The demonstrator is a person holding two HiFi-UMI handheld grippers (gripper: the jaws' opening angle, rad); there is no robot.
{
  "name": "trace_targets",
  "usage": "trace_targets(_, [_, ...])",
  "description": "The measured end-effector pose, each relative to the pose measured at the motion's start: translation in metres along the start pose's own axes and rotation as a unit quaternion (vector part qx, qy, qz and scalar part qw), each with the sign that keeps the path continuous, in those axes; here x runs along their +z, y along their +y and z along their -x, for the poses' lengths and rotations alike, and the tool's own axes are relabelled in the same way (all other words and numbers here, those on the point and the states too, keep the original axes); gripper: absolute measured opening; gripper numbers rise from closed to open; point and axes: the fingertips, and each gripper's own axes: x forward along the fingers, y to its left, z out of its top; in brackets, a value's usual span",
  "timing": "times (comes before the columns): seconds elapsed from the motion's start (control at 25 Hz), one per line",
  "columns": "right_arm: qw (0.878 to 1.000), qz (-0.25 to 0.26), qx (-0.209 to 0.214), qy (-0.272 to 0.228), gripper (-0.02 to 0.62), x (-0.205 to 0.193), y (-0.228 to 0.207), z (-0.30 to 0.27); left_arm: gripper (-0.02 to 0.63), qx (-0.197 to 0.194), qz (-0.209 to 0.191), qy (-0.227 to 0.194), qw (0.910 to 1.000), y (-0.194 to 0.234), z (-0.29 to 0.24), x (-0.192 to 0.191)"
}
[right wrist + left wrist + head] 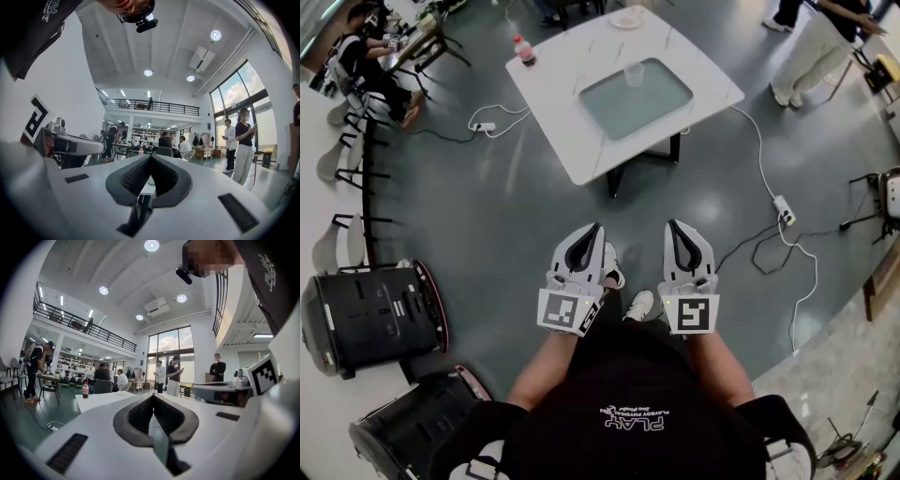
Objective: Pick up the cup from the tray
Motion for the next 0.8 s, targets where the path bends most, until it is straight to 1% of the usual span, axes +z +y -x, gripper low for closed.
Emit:
trace_targets(0.24, [1.0,-0.003,0.003,0.002,0.002,-0.006,-0.009,-0.044,0.006,-0.005,0.002,0.008,1.0,0.022,-0.036,-0.005])
trace_targets(0.44, [1.0,0.001,0.005,0.019,0.002,-0.013,-0.021,-0.087,0.006,-0.012,0.004,0.005,0.9999,0.048,-0.077,-0.003])
trace_targets(0.64, [1.0,0.004,0.002,0.015,0.002,-0.012,-0.036,-0.138,0.006,-0.025,0.043,0.0,0.9988,0.074,-0.119,0.002])
trace_targets(0.8, [1.0,0.007,-0.007,0.023,0.002,-0.014,-0.048,-0.174,0.006,-0.043,0.035,-0.006,0.9985,0.091,-0.153,0.012])
